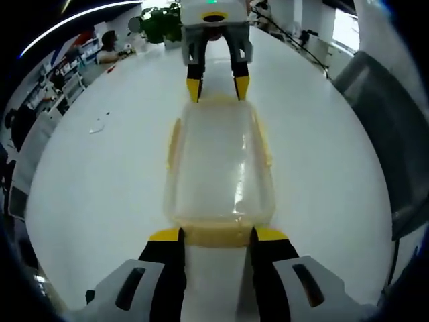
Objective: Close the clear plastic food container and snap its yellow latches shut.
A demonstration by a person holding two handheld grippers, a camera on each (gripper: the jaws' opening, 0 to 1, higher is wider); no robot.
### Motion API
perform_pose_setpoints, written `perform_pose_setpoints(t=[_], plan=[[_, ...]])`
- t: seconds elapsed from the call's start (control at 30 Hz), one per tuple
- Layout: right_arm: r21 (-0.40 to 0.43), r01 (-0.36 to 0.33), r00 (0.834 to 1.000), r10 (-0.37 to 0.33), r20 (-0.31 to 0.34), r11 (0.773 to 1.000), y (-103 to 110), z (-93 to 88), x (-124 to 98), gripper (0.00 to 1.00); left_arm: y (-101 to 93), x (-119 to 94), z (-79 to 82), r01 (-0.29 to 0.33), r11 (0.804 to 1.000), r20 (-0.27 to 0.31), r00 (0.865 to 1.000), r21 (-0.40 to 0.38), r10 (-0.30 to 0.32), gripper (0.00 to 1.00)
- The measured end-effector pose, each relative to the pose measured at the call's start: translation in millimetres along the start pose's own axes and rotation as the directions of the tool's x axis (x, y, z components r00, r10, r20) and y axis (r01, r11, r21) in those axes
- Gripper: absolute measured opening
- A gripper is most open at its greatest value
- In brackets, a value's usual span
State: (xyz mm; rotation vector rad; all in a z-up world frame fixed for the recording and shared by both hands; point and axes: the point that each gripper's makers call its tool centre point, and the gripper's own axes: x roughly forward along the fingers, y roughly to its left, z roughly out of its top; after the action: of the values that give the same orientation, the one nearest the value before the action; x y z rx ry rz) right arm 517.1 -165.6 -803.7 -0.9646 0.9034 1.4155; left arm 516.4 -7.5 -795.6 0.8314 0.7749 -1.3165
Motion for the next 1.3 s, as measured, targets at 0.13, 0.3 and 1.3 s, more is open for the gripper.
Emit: perform_pose_setpoints(t=[0.13, 0.3, 1.3], plan=[[0.001, 0.002, 1.000, -0.002, 0.005, 1.000, 1, -1.0, 0, 0.36, 1.1, -1, -1.7, -0.007, 1.000, -0.002, 1.000, -0.025, 0.007, 0.37], [0.000, 0.005, 1.000, -0.005, -0.013, 1.000, 2, -2.0, -1, 0.36, 1.1, -1, 0.3, -0.012, 1.000, -0.016, 1.000, -0.023, 0.012, 0.36], [-0.065, 0.097, 0.995, -0.099, -0.025, 0.993, 2, -16.2, -72, 0.36, 0.4, -33, 62.3, -0.101, 0.995, 0.029, 0.994, -0.005, 0.101, 0.36]])
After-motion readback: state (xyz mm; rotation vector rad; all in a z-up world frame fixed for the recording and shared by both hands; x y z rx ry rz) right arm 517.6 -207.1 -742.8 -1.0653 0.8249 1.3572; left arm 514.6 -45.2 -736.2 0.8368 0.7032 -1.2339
